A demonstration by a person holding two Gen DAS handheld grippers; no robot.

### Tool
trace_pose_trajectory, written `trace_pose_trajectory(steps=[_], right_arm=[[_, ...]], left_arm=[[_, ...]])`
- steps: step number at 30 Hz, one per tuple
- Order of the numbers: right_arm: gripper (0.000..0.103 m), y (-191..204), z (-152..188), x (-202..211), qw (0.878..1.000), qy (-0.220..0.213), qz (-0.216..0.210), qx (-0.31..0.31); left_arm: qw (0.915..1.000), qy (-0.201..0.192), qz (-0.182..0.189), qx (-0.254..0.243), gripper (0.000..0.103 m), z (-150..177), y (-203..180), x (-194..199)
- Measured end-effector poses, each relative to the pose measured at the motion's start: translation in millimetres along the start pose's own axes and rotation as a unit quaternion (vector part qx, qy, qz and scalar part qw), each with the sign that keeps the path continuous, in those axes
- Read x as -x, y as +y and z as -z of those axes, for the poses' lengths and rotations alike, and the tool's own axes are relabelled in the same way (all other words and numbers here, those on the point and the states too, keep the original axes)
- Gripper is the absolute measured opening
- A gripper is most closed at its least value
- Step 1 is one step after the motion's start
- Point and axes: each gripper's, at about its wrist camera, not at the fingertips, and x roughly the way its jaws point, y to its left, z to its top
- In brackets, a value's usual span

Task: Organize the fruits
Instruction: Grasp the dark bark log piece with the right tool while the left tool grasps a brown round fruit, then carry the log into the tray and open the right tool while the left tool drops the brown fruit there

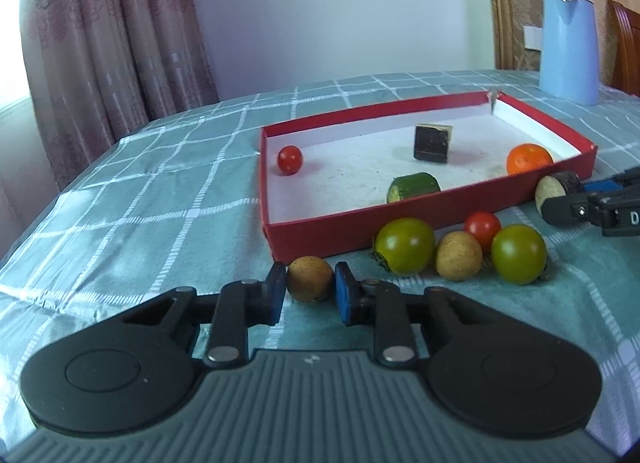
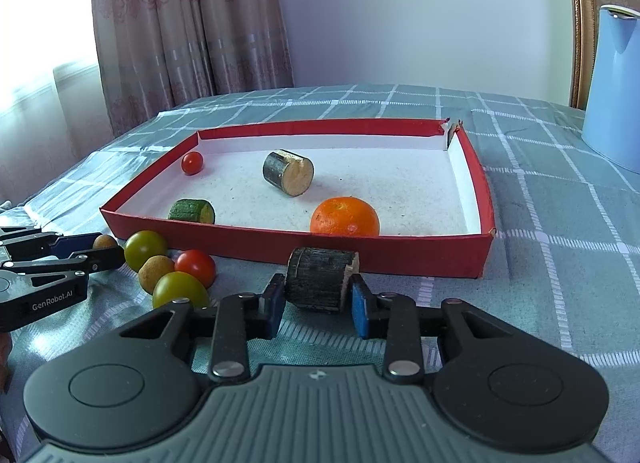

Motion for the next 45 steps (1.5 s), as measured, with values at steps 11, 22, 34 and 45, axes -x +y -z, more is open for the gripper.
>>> trace_pose_trajectory(steps=[11, 22, 34, 45], right_arm=[[0.031, -3.6, 1.5, 10.3, 1.0, -0.018, -0.002, -0.006], [0.028, 9.2, 4.1, 19.3, 0.999, -0.026, 0.013, 0.038], [0.028, 13.3, -7.0, 36.5, 0.995, -0.077, 0.036, 0.048], [0.028, -13.4, -50.5, 3.3, 0.992, -0.084, 0.089, 0.035]], left_arm=[[0.9988, -0.026, 0.034, 0.026, 0.023, -8.4, -3.3, 19.6], [0.9981, -0.038, 0.024, 0.041, 0.023, -34.0, 1.8, 10.1], [0.9976, -0.039, 0.03, 0.048, 0.023, -43.1, 1.0, 2.9], [0.9981, -0.01, 0.005, 0.061, 0.024, -70.6, -4.8, -49.8]])
